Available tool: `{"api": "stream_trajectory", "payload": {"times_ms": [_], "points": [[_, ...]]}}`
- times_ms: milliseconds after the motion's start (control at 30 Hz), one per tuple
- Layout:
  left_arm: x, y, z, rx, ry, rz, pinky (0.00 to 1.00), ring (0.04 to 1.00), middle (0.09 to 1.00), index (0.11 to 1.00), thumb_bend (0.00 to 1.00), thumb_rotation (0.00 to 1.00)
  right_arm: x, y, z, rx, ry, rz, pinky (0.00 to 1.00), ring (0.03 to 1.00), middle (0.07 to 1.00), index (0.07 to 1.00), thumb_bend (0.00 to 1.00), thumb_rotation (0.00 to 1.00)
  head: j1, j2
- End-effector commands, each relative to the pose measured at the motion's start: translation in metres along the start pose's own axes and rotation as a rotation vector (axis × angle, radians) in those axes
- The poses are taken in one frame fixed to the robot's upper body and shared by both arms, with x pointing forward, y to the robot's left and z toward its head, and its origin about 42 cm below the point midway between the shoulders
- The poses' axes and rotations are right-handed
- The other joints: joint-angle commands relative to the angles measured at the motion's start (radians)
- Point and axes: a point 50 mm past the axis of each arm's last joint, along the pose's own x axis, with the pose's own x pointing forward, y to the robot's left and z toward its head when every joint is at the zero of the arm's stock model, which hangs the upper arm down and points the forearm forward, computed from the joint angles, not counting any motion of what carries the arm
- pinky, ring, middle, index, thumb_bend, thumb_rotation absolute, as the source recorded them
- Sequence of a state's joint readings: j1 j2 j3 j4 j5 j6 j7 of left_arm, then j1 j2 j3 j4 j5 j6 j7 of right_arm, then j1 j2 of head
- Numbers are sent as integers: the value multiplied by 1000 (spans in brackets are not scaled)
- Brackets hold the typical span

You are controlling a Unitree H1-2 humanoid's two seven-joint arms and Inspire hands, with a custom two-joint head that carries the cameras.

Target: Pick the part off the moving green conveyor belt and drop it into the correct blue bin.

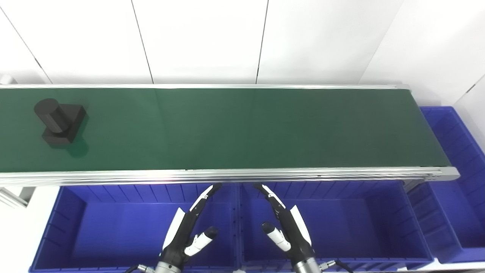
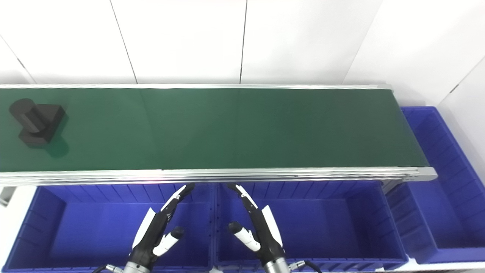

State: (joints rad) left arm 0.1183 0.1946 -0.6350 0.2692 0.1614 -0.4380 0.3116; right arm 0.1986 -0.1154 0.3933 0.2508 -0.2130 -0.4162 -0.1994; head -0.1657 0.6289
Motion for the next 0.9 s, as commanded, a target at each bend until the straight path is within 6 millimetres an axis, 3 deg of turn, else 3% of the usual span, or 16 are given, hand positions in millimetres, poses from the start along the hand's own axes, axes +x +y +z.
{"api": "stream_trajectory", "payload": {"times_ms": [0, 267, 333, 500, 867], "points": [[9, 2, 6, 3, -56, 7, 944, 931, 925, 903, 822, 1000, 6, 0, 8, 12, -73, -9, 949, 949, 938, 895, 840, 1000, 32, -31], [12, -4, -3, 31, -37, 5, 899, 904, 906, 886, 814, 1000, 5, -3, -4, -7, -38, -1, 957, 960, 946, 903, 819, 1000, 125, -118], [14, -6, -4, 37, -35, 4, 879, 892, 895, 873, 818, 1000, 4, -5, -7, -9, -30, -1, 912, 952, 945, 902, 818, 1000, 143, -133], [16, -10, -8, 44, -23, 4, 857, 883, 884, 859, 846, 1000, 4, -7, -10, -17, -19, -5, 962, 962, 947, 907, 835, 1000, 183, -159], [19, -13, -9, 55, -26, 4, 848, 865, 874, 849, 881, 1000, 4, -11, -16, -23, -4, -8, 1000, 977, 949, 913, 839, 1000, 209, -161]]}}
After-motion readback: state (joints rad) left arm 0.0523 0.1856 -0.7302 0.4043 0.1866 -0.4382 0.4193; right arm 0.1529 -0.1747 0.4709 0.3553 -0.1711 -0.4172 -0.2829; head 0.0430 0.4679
